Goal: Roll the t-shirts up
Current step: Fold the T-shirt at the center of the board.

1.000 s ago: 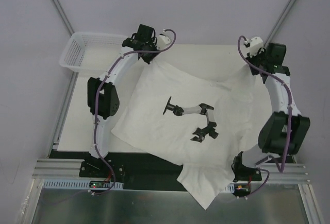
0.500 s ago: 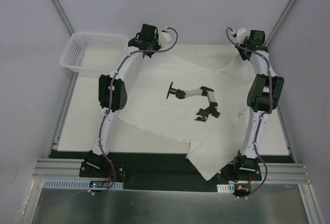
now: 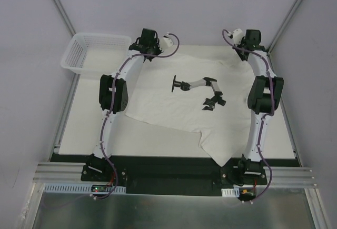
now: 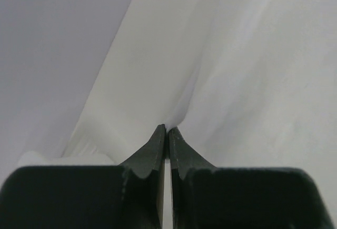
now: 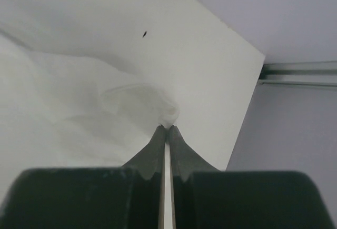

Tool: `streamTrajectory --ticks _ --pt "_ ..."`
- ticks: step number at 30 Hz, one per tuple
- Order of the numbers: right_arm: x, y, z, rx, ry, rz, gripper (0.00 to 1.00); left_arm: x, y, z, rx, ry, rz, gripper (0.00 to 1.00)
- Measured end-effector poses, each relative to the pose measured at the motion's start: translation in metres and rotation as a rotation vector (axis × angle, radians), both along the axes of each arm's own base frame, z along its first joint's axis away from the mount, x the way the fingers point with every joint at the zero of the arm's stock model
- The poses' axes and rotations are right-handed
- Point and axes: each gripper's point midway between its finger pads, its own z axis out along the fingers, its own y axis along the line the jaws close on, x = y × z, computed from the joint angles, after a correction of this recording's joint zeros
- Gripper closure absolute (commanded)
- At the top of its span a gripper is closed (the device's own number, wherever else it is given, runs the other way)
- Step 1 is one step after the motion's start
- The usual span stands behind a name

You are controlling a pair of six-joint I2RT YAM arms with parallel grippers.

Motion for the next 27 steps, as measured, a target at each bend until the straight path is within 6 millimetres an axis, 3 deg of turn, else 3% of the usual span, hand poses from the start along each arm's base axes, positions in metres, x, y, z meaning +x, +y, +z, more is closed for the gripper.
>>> streamTrajectory --ticks 3,6,12,16,21,27 --pt "-0.023 0.002 -0.007 0.006 0.073 0.001 0.99 -0.015 -0.001 -0.015 0.017 0.050 -0.045 1.00" --pt "-0.046 0.002 0.000 0.008 0.115 -0.001 0.99 -0.020 -0.001 -0.018 0.032 0.060 -0.085 1.00" --pt "-0.069 -0.002 0.036 0.017 0.116 -0.012 0.99 -0.017 0.006 -0.006 0.051 0.025 -0.165 1.00" --pt "-0.085 -0.009 0.045 0.033 0.141 -0.034 0.99 -0.016 0.018 0.006 0.081 -0.001 -0.233 1.00" --pt "-0.109 -0.017 0.039 0.059 0.202 -0.074 0.99 -0.022 0.023 0.016 0.098 -0.005 -0.289 1.00" --pt "-0.141 -0.009 0.033 0.140 0.265 -0.098 0.99 -0.038 0.020 0.023 0.055 0.044 -0.287 1.00"
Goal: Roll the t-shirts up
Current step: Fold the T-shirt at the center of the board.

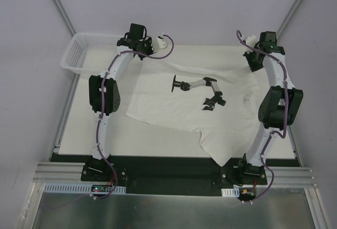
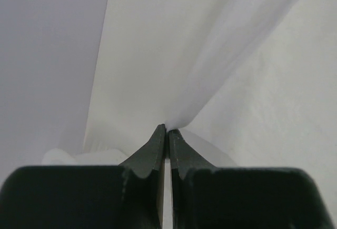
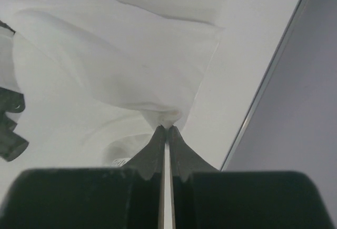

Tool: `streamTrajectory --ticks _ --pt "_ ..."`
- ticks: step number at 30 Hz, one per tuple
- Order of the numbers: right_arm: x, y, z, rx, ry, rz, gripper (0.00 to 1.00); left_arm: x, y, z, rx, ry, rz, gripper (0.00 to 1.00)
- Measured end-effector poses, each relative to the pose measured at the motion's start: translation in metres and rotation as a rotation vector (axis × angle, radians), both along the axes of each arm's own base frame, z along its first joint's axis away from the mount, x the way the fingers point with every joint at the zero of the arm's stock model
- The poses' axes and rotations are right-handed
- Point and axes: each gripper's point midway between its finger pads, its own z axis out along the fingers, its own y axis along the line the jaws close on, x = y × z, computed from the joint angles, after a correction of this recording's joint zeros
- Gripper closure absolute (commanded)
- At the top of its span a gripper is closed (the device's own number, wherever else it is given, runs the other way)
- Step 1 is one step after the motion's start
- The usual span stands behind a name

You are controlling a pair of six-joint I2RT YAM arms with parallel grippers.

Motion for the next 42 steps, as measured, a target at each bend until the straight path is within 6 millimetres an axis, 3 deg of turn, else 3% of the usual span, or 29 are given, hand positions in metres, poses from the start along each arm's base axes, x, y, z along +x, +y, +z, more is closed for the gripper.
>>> streamTrajectory --ticks 7,13,18,26,34,42 --pt "-0.031 0.013 0.010 0.070 0.017 -0.014 0.99 -0.038 0.003 0.018 -0.081 0.111 0.080 1.00" --pt "-0.045 0.018 0.014 0.094 0.025 -0.023 0.99 -0.060 0.008 0.011 -0.075 0.177 0.098 1.00" --pt "-0.058 0.018 0.017 0.114 0.035 -0.036 0.99 -0.068 0.012 -0.005 -0.032 0.204 0.071 1.00" --pt "-0.090 0.009 0.022 0.129 0.051 -0.069 0.99 -0.069 0.017 -0.012 0.040 0.180 -0.005 1.00" --pt "-0.117 0.020 0.028 0.178 0.092 -0.073 0.99 -0.078 0.026 -0.035 0.131 0.191 -0.074 1.00" --pt "-0.155 0.037 0.031 0.239 0.132 -0.100 0.99 -0.080 0.033 -0.043 0.186 0.187 -0.107 1.00"
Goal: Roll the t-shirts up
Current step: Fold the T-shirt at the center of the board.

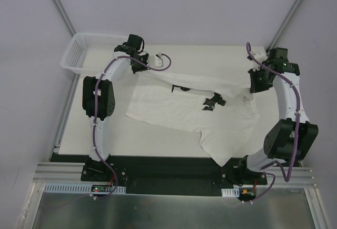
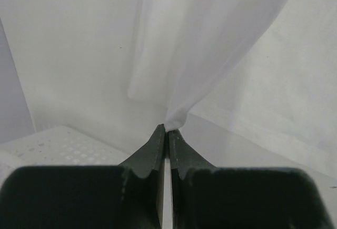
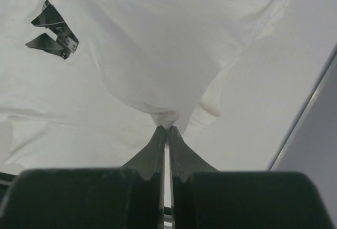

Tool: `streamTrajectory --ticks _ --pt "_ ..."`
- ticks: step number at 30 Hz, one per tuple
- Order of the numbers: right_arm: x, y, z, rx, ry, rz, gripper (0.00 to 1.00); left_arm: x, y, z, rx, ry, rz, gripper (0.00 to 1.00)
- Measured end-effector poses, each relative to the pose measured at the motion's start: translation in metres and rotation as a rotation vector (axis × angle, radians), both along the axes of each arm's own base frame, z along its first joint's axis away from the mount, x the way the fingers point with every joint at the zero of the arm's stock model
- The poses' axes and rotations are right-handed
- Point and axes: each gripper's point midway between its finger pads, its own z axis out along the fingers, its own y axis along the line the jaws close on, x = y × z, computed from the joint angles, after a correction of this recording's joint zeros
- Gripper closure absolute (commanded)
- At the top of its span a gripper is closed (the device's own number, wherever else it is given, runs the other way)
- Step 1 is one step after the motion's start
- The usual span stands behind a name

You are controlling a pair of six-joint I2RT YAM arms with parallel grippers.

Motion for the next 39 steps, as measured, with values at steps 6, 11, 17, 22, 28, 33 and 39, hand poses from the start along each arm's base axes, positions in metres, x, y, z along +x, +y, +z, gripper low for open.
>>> streamTrajectory --ticks 6,11,17,22,28,33,39 --pt "-0.023 0.016 -0.017 0.035 0.075 0.014 0.99 0.004 0.006 0.001 0.036 -0.025 -0.035 1.00" --pt "-0.032 0.024 -0.022 0.052 0.101 0.026 0.99 0.004 0.012 0.004 0.064 -0.048 -0.070 1.00" --pt "-0.042 0.027 -0.021 0.060 0.104 0.034 0.99 -0.024 0.019 0.009 0.081 -0.034 -0.095 1.00" --pt "-0.055 0.034 -0.027 0.075 0.134 0.065 0.99 -0.044 0.024 0.002 0.088 0.001 -0.095 1.00" --pt "-0.084 0.051 -0.048 0.098 0.234 0.137 0.96 -0.066 0.031 -0.026 0.115 0.079 -0.090 1.00" --pt "-0.100 0.057 -0.052 0.120 0.289 0.199 0.55 -0.088 0.041 -0.048 0.149 0.149 -0.078 0.57" --pt "-0.079 0.056 -0.019 0.231 0.277 0.214 0.52 -0.092 0.051 -0.036 0.146 0.167 -0.011 0.48"
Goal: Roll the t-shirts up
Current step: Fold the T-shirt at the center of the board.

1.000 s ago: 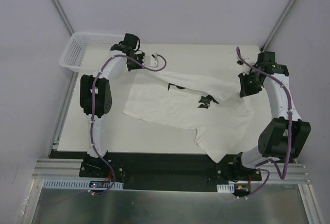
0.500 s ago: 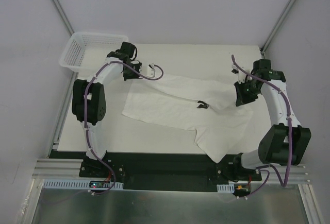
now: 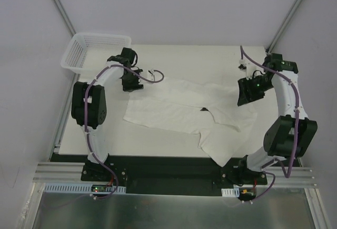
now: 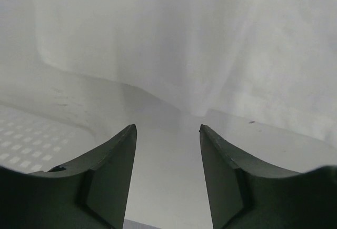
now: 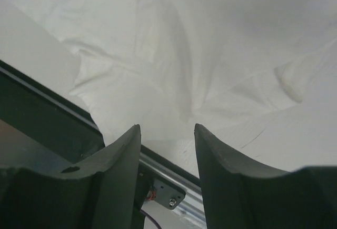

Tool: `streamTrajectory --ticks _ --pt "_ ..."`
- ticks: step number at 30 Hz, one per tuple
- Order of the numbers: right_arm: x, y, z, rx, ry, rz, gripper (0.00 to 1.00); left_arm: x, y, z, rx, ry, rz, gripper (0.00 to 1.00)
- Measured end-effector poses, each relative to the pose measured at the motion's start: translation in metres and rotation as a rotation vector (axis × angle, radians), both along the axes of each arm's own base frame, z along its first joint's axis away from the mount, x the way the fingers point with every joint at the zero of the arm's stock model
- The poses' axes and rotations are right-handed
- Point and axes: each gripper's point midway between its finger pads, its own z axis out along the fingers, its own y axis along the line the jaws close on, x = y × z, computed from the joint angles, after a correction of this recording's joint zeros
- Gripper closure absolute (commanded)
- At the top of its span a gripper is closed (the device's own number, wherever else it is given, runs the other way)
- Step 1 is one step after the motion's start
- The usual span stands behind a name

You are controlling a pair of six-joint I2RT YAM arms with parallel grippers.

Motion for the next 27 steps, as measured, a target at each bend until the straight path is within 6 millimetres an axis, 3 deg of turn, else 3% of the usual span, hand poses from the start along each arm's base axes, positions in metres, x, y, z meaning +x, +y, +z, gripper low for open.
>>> streamTrajectory --ticks 2,4,6,9,11,15,20,27 --pt "0.029 -0.009 0.011 0.011 -0.034 -0.028 0.52 0.017 -0.002 0.016 -0.025 -0.030 0.054 0.48" --pt "0.058 -0.018 0.012 0.008 -0.058 -0.057 0.52 0.045 -0.009 0.041 -0.070 -0.091 0.122 0.51" --pt "0.080 -0.025 0.005 -0.004 -0.061 -0.076 0.51 0.072 -0.017 0.062 -0.117 -0.154 0.182 0.57" --pt "0.107 -0.037 -0.019 -0.041 -0.030 -0.106 0.51 0.097 -0.024 0.077 -0.178 -0.188 0.277 0.61" --pt "0.120 -0.045 -0.038 -0.070 0.000 -0.129 0.51 0.105 -0.027 0.071 -0.203 -0.174 0.337 0.61" --pt "0.137 -0.064 -0.064 -0.104 0.035 -0.188 0.50 0.106 -0.031 0.038 -0.219 -0.083 0.453 0.63" --pt "0.153 -0.091 -0.070 -0.130 0.019 -0.258 0.51 0.097 -0.033 -0.005 -0.215 0.038 0.574 0.69" --pt "0.166 -0.103 -0.084 -0.113 0.023 -0.291 0.50 0.095 -0.035 -0.013 -0.231 0.076 0.656 0.70"
